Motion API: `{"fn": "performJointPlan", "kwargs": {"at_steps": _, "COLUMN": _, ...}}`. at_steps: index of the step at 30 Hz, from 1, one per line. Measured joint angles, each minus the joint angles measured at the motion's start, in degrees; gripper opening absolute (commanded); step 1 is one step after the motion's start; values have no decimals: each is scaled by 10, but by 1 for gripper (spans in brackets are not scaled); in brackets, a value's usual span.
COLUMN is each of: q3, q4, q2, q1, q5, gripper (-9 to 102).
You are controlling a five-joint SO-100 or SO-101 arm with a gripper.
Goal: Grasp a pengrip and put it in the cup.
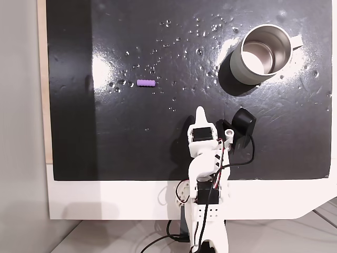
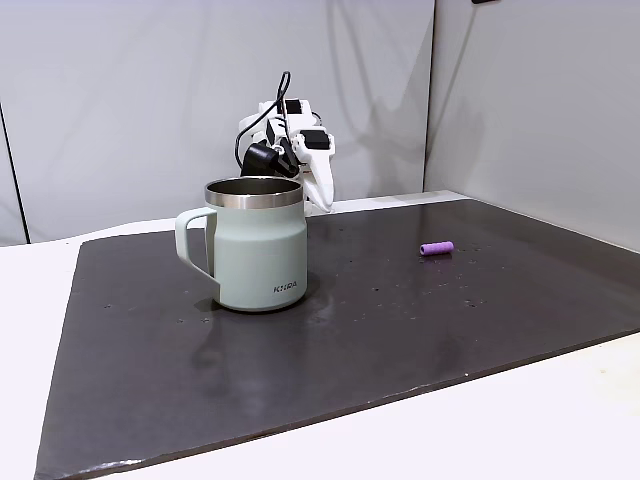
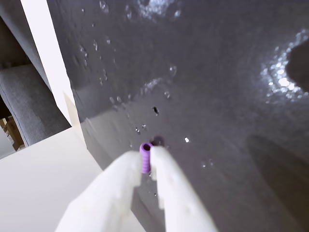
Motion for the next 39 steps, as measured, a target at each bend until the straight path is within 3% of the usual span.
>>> {"fn": "performJointPlan", "kwargs": {"at_steps": 12, "q3": -115, "q4": 0, "q2": -64, "q1": -61, "q5": 1, "gripper": 0}}
{"fn": "performJointPlan", "kwargs": {"at_steps": 27, "q3": -452, "q4": 4, "q2": -434, "q1": -134, "q5": 185, "gripper": 0}}
{"fn": "performJointPlan", "kwargs": {"at_steps": 33, "q3": -574, "q4": 37, "q2": -584, "q1": -166, "q5": 265, "gripper": 0}}
{"fn": "performJointPlan", "kwargs": {"at_steps": 39, "q3": -679, "q4": 91, "q2": -707, "q1": -186, "q5": 280, "gripper": 0}}
